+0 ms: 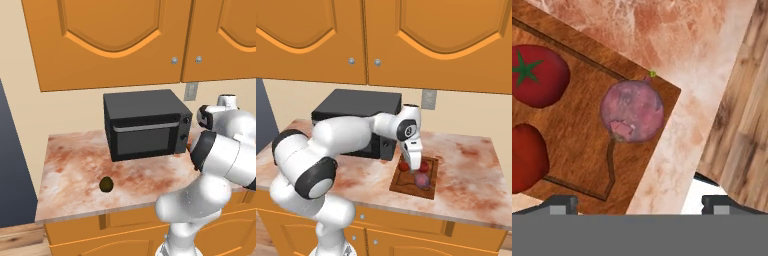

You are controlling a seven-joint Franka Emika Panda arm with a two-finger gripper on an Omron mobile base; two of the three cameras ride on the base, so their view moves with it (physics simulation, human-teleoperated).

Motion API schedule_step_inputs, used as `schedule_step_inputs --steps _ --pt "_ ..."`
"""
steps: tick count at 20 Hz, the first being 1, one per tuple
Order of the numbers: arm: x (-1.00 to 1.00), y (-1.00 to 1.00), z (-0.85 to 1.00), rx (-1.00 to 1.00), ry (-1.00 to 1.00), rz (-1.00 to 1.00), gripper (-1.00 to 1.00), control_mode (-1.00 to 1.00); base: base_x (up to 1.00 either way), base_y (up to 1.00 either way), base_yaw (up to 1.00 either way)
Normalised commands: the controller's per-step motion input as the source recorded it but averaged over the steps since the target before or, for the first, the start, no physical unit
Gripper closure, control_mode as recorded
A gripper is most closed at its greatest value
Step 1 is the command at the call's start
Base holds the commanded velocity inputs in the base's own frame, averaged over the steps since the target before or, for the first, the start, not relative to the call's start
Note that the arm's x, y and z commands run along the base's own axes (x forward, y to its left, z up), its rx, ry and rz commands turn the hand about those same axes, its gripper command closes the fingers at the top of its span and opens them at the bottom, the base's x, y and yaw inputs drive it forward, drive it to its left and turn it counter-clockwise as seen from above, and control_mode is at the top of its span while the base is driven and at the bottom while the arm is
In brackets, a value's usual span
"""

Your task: Place the avocado, onion, tomato, and bell pepper on the cutting board.

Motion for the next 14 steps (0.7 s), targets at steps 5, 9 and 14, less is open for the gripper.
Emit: schedule_step_inputs --steps 5,9,14 --pt "-0.43 0.62 0.21 -0.07 0.03 0.01 -1.00 -1.00 0.00 0.00 0.00" --pt "-0.35 0.72 0.08 -0.04 0.02 0.08 -1.00 -1.00 0.00 0.00 0.00" --pt "-0.36 0.73 0.01 -0.02 0.00 0.16 -1.00 -1.00 0.00 0.00 0.00"
